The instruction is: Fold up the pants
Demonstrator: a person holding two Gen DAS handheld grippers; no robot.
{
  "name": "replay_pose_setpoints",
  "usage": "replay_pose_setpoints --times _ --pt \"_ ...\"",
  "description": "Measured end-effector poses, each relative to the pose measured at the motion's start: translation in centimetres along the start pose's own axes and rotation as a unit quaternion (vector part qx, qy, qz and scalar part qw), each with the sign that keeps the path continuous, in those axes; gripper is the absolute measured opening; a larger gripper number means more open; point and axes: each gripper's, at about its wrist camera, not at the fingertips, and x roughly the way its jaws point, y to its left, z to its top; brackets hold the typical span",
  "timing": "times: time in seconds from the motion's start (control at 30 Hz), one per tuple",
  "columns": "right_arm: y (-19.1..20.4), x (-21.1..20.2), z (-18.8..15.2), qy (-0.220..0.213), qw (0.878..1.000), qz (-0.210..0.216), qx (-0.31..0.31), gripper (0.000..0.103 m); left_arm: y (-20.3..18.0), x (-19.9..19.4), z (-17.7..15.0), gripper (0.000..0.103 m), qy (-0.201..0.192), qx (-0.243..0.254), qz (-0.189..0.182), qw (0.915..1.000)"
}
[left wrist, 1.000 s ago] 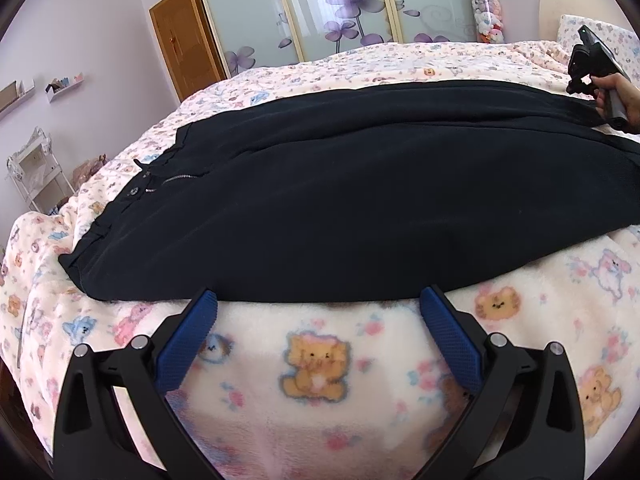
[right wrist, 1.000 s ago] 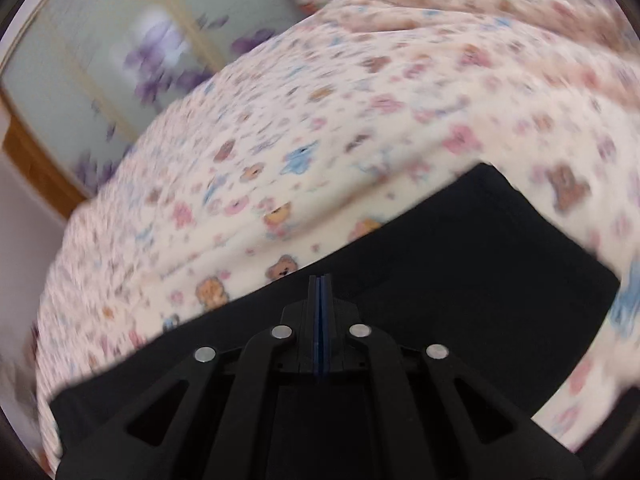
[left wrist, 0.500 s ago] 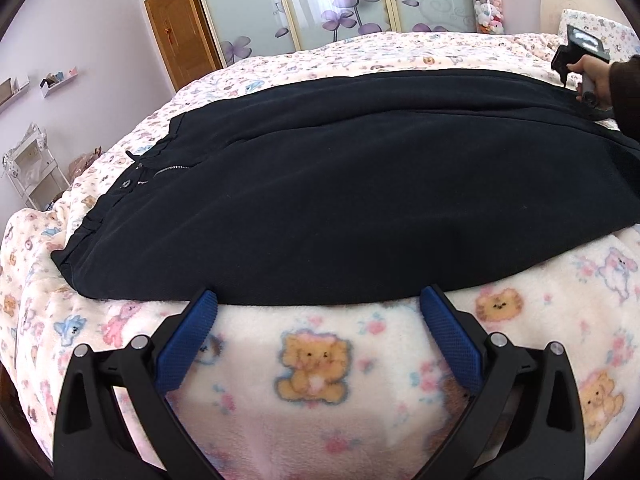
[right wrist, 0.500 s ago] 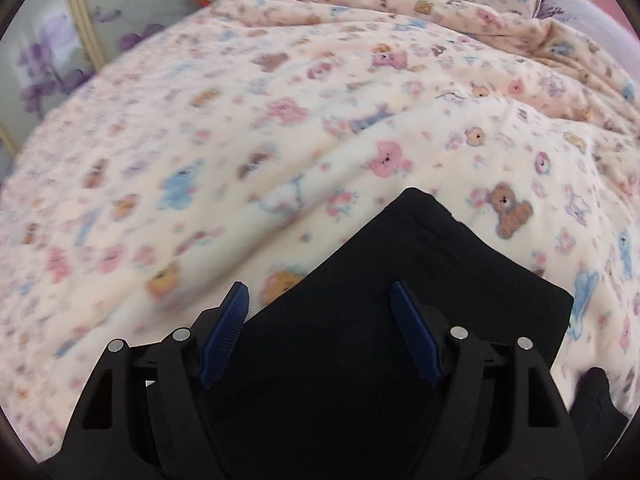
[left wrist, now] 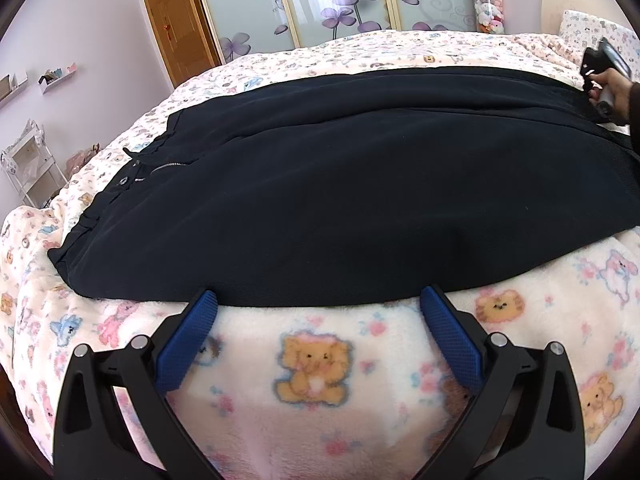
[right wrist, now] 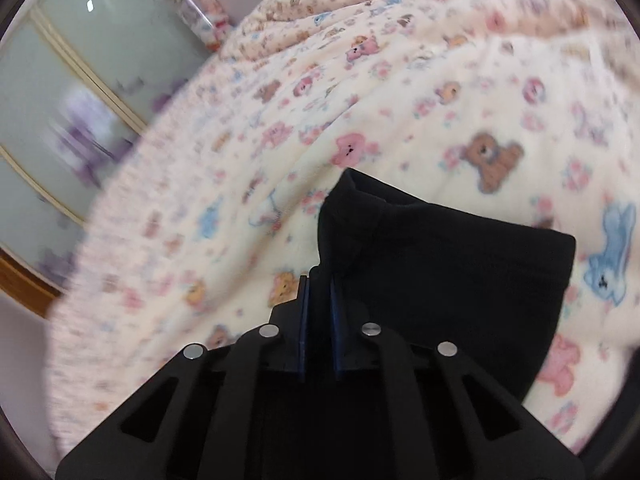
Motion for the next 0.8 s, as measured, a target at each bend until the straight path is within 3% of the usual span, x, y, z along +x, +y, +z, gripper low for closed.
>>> replay_pose_setpoints --times 0.17,0.27,0.4,0.53,0.67,0.8 --pt "-3.5 -3.5 -0.5 0.008 0.989 0.135 0.066 0.008 0.3 -0.1 -0.1 0.101 -0.002 -0.007 -0.008 0.9999" --pt "-5.0 -6.5 -1.4 0.01 0.979 0.192 0.065 0.007 0.7 -0.2 -0.1 0.101 -0.004 -0.015 -0.014 0.9998" --pt "-7.3 -10.9 -3.0 0.008 0.97 0.24 0.04 0.006 1.4 -0.6 -0.3 0.101 -0.014 -0.035 -0.022 0.9991" --pt "-10.4 -14.6 -5.8 0.02 0.964 0.264 0.025 0.004 3.4 -2.0 0.0 0.101 -0.041 -0.084 -0.047 0.9945" --pt "-13.8 -16.5 -9.0 0.029 0.958 0.283 0.013 0.003 7.3 -3.7 2.3 0.101 -0.075 -0.183 -0.1 0.9751" --pt "-15.2 -16.3 -10.1 0.018 0.954 0.299 0.007 0.003 9.3 -3.1 7.1 0.101 -0.066 -0.202 -0.126 0.9691"
